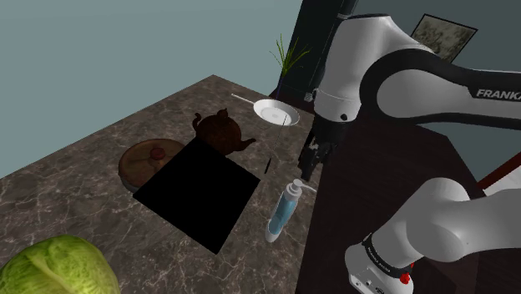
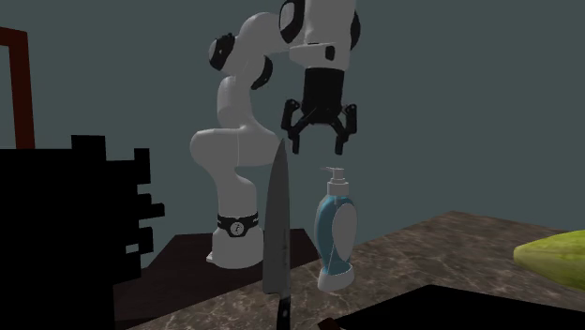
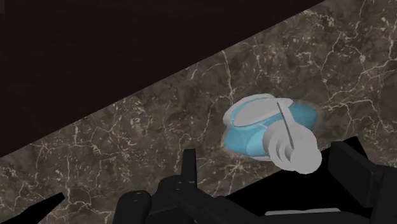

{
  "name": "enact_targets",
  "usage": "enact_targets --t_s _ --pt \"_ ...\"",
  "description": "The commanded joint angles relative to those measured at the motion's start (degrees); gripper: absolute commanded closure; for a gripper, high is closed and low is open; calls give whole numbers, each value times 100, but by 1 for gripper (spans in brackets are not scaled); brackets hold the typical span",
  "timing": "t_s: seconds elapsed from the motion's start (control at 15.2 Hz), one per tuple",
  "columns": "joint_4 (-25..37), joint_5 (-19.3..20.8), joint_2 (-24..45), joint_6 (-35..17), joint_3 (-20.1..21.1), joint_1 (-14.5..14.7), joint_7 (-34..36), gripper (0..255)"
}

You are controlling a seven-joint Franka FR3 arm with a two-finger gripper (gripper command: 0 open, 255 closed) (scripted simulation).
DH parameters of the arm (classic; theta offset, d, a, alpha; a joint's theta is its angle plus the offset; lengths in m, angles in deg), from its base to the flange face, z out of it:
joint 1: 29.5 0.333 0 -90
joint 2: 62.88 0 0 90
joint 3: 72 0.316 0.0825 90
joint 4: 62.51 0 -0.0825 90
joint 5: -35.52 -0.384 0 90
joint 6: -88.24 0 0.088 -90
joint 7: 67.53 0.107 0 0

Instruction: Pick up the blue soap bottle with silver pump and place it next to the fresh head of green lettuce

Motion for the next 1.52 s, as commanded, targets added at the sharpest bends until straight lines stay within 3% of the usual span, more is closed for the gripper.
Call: enact_targets --t_s 0.0,0.13,0.59,1.12,1.19,1.45 --pt "52 -99 275 -287 355 49 321 0" --pt "113 -148 494 -487 635 75 577 0" --pt "-384 -262 548 -1035 761 124 558 0" --pt "-423 -272 556 -1082 772 128 557 0" --pt "-423 -272 556 -1082 772 128 557 255" --pt "-423 -272 555 -1081 772 128 557 255"
